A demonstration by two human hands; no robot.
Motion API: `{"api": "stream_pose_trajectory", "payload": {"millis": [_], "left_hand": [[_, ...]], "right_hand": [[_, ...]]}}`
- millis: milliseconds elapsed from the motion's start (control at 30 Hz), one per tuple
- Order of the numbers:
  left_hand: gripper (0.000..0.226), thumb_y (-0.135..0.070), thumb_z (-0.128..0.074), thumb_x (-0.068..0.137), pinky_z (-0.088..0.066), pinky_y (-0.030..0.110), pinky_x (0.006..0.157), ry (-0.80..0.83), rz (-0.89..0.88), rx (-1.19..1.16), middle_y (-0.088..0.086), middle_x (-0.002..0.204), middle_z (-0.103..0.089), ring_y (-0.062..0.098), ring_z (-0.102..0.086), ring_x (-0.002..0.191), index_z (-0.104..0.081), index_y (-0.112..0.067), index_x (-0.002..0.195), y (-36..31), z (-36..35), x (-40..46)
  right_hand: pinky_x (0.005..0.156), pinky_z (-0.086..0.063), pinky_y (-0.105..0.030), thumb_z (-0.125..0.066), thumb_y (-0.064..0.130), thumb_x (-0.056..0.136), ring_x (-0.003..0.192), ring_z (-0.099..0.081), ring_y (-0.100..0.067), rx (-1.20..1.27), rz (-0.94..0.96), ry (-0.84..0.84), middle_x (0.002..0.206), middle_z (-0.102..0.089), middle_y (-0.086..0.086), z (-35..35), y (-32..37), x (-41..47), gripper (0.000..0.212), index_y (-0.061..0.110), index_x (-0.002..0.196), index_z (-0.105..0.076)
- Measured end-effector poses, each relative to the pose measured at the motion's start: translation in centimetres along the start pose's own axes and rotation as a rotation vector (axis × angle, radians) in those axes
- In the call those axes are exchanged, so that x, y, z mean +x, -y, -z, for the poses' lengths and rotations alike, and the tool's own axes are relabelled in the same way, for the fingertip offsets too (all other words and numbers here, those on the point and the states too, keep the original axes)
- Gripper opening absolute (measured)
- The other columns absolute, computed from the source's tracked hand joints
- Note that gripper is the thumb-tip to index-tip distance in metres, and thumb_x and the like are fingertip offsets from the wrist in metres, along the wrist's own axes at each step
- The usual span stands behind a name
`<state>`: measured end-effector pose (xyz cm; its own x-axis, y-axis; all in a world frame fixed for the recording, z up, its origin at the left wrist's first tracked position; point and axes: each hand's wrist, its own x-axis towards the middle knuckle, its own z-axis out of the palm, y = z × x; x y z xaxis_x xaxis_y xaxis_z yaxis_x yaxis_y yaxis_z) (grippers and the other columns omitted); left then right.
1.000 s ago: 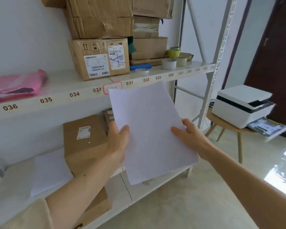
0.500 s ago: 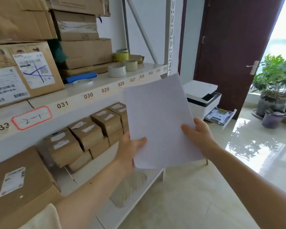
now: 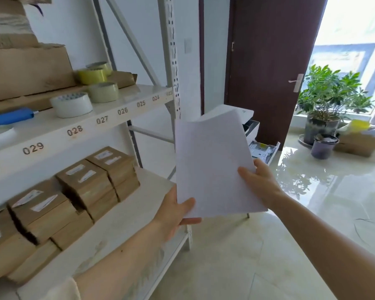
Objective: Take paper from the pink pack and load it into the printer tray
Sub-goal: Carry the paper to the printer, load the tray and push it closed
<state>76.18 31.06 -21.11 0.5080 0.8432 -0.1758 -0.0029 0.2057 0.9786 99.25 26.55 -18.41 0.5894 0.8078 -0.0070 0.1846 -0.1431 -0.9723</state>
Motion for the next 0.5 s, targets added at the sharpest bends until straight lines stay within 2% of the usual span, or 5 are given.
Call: {"api": "stream_pose_trajectory", "payload": {"millis": [133, 233, 300, 433, 500], "left_hand": [[0.039, -0.002, -0.055, 0.094, -0.062, 0.04, 0.067, -0.029, -0.055, 0.027, 0.0, 0.118, -0.067, 0.021, -0.068, 0.101, -0.052, -0.024, 0.126, -0.5, -3.8, 5.9], [0.036, -0.002, -0.054, 0.093, -0.061, 0.038, 0.065, -0.057, -0.063, 0.028, 0.002, 0.119, -0.067, 0.022, -0.068, 0.103, -0.054, -0.02, 0.124, -0.3, -6.0, 10.3], [0.033, -0.002, -0.054, 0.094, -0.06, 0.035, 0.062, -0.066, -0.068, 0.02, 0.004, 0.12, -0.067, 0.024, -0.067, 0.105, -0.055, -0.019, 0.122, -0.2, -7.1, 13.1], [0.032, -0.002, -0.054, 0.094, -0.06, 0.034, 0.059, -0.081, -0.086, 0.01, 0.006, 0.121, -0.066, 0.025, -0.068, 0.103, -0.053, -0.016, 0.123, -0.4, -9.1, 19.0], [0.033, -0.003, -0.055, 0.095, -0.061, 0.034, 0.06, -0.076, -0.095, 0.009, 0.005, 0.121, -0.066, 0.023, -0.068, 0.102, -0.051, -0.016, 0.125, -0.6, -10.1, 22.3]], "right_hand": [[0.088, -0.055, -0.053, -0.064, 0.023, 0.087, 0.096, -0.067, -0.034, -0.042, -0.019, -0.022, 0.108, -0.067, -0.015, 3.2, -1.1, 5.8, 0.025, 0.009, 0.107, -0.058], [0.087, -0.056, -0.048, -0.063, 0.023, 0.091, 0.096, -0.067, -0.033, -0.016, -0.06, 0.004, 0.108, -0.067, -0.014, 5.2, -1.9, 9.4, 0.021, 0.01, 0.107, -0.058], [0.08, -0.058, -0.042, -0.061, 0.021, 0.093, 0.092, -0.067, -0.03, -0.014, -0.082, 0.042, 0.106, -0.067, -0.013, 6.4, -2.6, 11.4, 0.017, 0.012, 0.107, -0.058], [0.053, -0.058, -0.033, -0.057, 0.015, 0.096, 0.08, -0.067, -0.023, 0.038, -0.153, 0.132, 0.102, -0.064, -0.01, 8.5, -3.8, 16.0, 0.016, 0.01, 0.11, -0.058], [0.051, -0.058, -0.032, -0.059, 0.012, 0.094, 0.081, -0.067, -0.025, 0.039, -0.156, 0.118, 0.104, -0.064, -0.013, 9.4, -4.1, 19.1, 0.017, 0.007, 0.111, -0.058]]}}
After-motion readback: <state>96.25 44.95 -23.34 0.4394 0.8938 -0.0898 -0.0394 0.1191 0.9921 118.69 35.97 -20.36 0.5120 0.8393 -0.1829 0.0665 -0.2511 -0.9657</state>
